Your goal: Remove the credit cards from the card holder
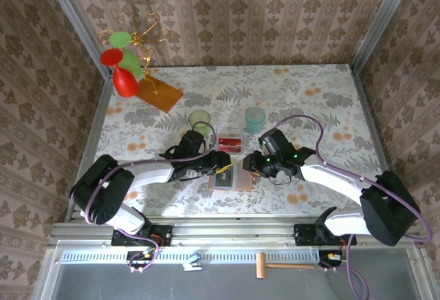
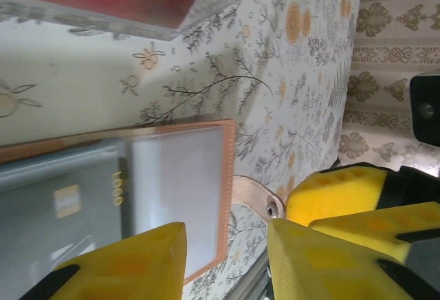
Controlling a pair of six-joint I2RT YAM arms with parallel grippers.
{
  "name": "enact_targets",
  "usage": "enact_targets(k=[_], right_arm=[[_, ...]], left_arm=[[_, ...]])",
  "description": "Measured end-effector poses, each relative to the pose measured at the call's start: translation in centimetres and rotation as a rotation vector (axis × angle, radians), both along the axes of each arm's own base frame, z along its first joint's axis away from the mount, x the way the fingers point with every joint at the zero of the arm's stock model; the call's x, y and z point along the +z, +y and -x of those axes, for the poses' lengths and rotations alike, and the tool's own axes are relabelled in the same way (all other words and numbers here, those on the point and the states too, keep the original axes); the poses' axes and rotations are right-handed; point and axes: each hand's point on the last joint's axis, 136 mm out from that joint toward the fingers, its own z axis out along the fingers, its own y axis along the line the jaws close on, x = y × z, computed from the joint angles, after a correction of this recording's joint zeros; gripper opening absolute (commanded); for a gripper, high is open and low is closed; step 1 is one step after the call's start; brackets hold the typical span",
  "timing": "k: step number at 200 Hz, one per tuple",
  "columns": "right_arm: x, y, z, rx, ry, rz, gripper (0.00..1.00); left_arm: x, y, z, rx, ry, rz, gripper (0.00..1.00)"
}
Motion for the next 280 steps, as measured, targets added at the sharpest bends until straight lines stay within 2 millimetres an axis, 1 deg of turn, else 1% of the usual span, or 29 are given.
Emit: enact_targets(k=[25,74,122,165,218,256,280], right_arm=[[0.2,1.1,-0.3,0.020,-0.003,-0.003,0.35],[0.1,2.8,-0.5,0.056,0.007,0.005,0.35],[-1.2,4.3,-0.5,0.086,0.039,0.031,0.34],[-2.0,5.8,-1.0,0.104,0.064,0.042,0.30],[-4.1,6.3,-0.5,0.114,0.124,0.065,0.30],[-4.6,6.3,-0.4,0.117,0.136,0.072,0.29],[-4.8,6.4,-0.4,0.115,0.138,0.070,0.26]], left_arm=[[-0.6,0.9,0.3,0.013,0.010,-0.009,0.33],[-1.8,2.0,0.8,0.026,0.026,-0.023,0.30],[-2.7,2.9,1.0,0.045,0.034,-0.028,0.26],[-3.0,3.5,0.7,0.064,0.030,-0.024,0.23],[-3.4,4.1,0.7,0.076,0.036,-0.027,0.23],[-3.3,4.1,0.5,0.081,0.030,-0.021,0.22],[-3.3,4.1,0.5,0.081,0.029,-0.020,0.22]])
